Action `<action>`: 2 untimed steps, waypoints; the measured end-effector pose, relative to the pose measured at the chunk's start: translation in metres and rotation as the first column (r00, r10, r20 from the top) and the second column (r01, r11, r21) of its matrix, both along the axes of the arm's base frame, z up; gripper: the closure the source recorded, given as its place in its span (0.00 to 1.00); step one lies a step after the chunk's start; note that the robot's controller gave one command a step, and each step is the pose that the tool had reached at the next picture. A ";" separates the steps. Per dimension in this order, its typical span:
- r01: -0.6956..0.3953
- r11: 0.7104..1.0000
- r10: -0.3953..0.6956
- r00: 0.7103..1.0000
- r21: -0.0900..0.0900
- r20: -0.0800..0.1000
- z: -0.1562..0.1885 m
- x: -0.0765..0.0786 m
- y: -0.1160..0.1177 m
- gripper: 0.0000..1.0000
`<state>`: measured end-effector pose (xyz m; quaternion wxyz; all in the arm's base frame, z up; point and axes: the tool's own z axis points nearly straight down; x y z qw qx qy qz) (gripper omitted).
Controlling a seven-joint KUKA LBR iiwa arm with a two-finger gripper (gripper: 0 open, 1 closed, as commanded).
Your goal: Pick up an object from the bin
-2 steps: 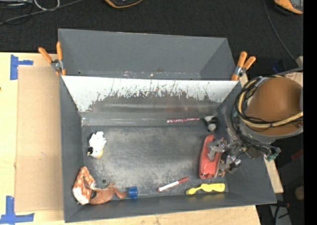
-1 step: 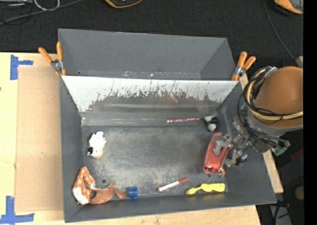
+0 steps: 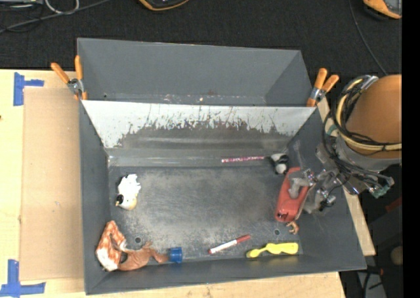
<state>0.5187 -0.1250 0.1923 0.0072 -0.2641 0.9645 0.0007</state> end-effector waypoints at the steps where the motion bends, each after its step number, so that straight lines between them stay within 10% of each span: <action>1: 0.003 1.000 -0.003 1.000 0.002 -0.004 0.012 -0.001 0.001 1.00; 2: 0.005 1.000 -0.005 1.000 0.002 -0.004 0.018 0.000 0.001 1.00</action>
Offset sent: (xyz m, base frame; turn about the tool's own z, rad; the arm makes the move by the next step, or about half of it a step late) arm -0.0007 0.0005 0.0211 0.0017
